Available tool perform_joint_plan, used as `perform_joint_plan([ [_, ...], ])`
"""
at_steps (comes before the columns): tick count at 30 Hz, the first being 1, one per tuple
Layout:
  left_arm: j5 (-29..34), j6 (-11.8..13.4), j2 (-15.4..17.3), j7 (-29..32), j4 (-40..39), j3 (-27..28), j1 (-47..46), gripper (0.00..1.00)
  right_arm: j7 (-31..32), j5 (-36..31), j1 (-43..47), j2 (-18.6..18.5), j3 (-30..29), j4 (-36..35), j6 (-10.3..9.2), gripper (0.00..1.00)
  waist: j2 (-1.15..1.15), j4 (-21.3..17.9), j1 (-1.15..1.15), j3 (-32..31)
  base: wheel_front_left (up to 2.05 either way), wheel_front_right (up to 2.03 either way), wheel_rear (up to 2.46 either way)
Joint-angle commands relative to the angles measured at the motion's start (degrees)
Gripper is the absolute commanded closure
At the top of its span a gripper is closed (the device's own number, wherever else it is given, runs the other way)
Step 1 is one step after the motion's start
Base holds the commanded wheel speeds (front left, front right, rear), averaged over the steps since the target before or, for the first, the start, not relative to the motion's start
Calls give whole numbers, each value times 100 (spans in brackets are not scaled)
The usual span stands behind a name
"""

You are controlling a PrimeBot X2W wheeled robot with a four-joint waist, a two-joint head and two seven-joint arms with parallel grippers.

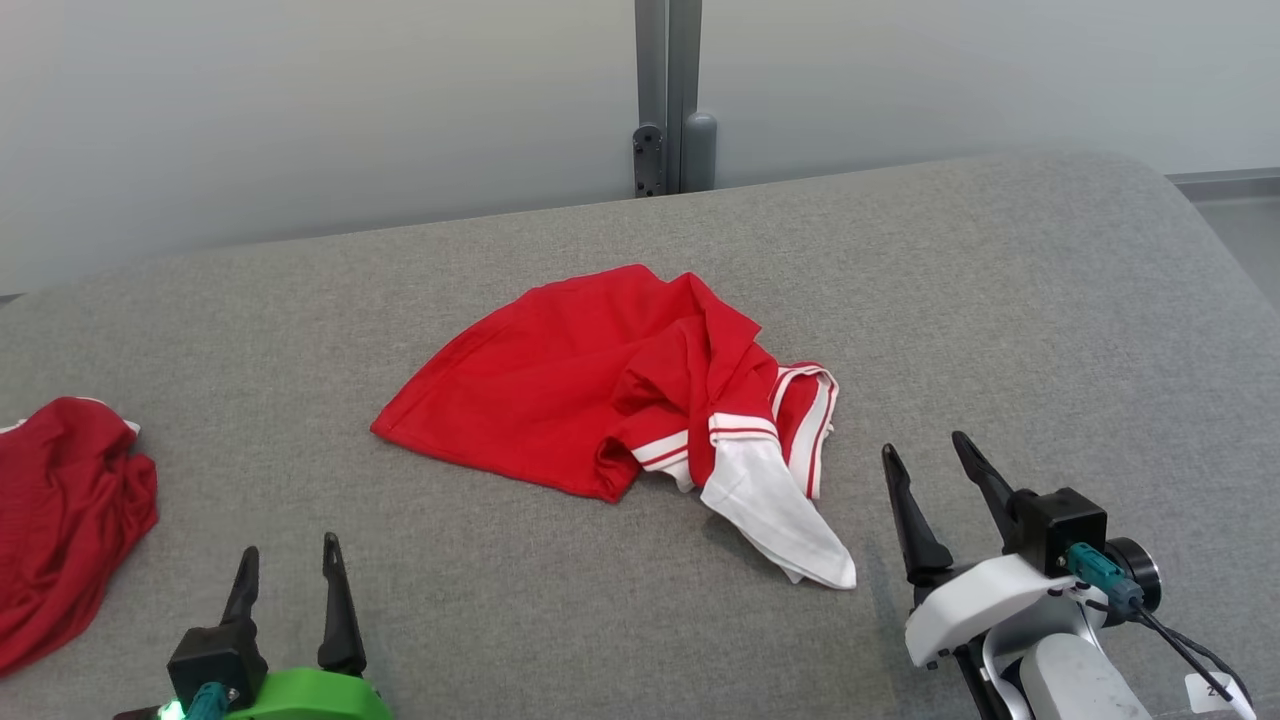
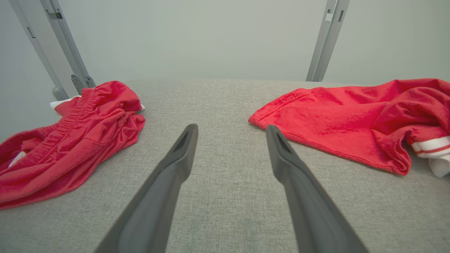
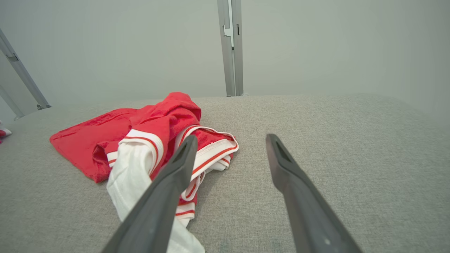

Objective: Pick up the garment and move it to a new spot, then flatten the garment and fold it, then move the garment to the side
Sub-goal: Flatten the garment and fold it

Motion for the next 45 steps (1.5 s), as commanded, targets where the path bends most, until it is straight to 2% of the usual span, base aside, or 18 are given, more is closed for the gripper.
perform_joint_plan([
  [1, -34, -26, -4, -2, -27, -79, 6, 0, -18, -22, 64, -9, -8, -10, 0, 0, 0, -9, 0, 16, 0, 0, 0],
  [6, -397, -349, -5, -2, 137, -686, -178, 0, -18, -39, 0, -10, 32, -48, 0, 0, 0, -78, 0, 114, 0, 0, 0],
  [11, -1032, -676, 10, -2, 474, -1737, -528, 0, -18, 6, -148, -8, 118, -84, 0, 0, 0, -258, 0, 350, 0, 0, 0],
  [15, -1328, -760, 8, -2, 671, -2398, -888, 0, -18, 32, -252, -12, 138, -98, 0, 0, 0, -461, 0, 578, 0, 0, 0],
  [23, -1880, -806, 3, -2, 1027, -3193, -1477, 0, -18, -42, -403, -10, 82, -154, 0, 0, 0, -861, 0, 967, 0, 0, 0],
  [27, -2194, -803, 10, -2, 1151, -3482, -1722, 0, -18, -32, -443, -6, 86, -172, 0, 0, 0, -992, 0, 1085, 0, 0, 0],
  [39, -2373, -805, 11, -1, 1281, -3606, -1922, 1, -18, -13, -494, -7, 106, -190, 0, 0, 0, -1151, 0, 1170, 0, 0, 0],
  [40, -2392, -805, 10, -1, 1271, -3656, -1929, 21, -18, -19, -484, -7, 100, -187, 0, 0, 0, -1139, 0, 1163, 0, 0, 0],
  [41, -2418, -805, 11, -1, 1258, -3697, -1939, 50, -18, -16, -476, -7, 95, -187, 0, 0, 0, -1129, 0, 1158, 0, 0, 0],
  [44, -2506, -805, 27, -1, 1175, -3740, -1970, 100, -18, 13, -483, -8, 116, -192, 0, 0, 0, -1090, 0, 1160, 0, 0, 0],
  [45, -2519, -805, 32, -1, 1146, -3742, -1974, 100, -18, 21, -496, -8, 117, -192, 0, 0, 0, -1080, 0, 1163, 0, 0, 0],
])
